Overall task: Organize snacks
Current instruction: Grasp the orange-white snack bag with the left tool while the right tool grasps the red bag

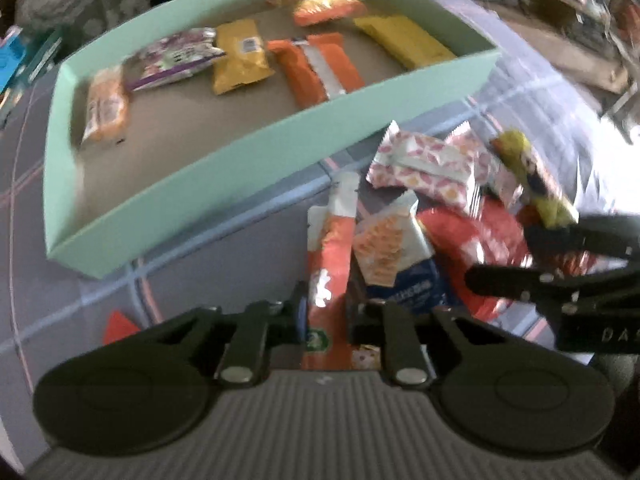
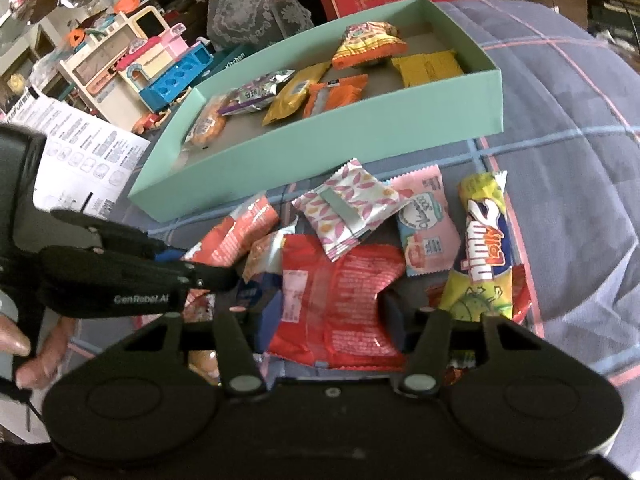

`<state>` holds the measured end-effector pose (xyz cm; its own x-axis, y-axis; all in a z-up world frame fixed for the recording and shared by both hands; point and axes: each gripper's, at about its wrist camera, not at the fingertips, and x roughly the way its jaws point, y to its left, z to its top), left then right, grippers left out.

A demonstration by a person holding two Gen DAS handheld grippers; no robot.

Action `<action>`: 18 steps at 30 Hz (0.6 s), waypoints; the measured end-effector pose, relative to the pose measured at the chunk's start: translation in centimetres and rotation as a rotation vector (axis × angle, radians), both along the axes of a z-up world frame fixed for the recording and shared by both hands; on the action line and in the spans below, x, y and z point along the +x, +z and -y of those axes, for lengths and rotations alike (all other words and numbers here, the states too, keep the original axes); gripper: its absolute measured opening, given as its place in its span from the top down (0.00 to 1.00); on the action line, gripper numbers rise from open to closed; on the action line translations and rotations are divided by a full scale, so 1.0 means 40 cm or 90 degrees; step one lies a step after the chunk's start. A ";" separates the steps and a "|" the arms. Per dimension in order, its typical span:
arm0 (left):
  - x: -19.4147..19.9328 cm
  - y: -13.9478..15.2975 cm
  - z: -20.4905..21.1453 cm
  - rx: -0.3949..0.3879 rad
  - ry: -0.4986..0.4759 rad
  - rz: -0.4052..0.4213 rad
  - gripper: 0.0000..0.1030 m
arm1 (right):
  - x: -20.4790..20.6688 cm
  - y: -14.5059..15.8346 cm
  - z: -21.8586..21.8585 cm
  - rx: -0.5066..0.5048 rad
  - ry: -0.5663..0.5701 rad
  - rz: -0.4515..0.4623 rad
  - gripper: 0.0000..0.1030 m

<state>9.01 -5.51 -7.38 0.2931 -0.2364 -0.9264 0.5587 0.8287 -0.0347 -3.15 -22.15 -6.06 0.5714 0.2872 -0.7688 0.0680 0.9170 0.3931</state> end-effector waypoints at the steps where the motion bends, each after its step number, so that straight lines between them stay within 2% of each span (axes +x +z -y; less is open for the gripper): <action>1: -0.007 0.005 -0.004 -0.004 0.007 0.003 0.84 | -0.003 0.003 0.002 0.007 -0.002 -0.003 0.50; 11: -0.075 0.054 -0.053 -0.035 0.057 0.037 0.84 | -0.045 0.039 0.001 0.047 -0.003 -0.009 0.52; 18: -0.087 0.119 -0.099 -0.088 0.107 0.064 0.84 | -0.044 0.108 -0.008 0.064 0.003 0.018 0.52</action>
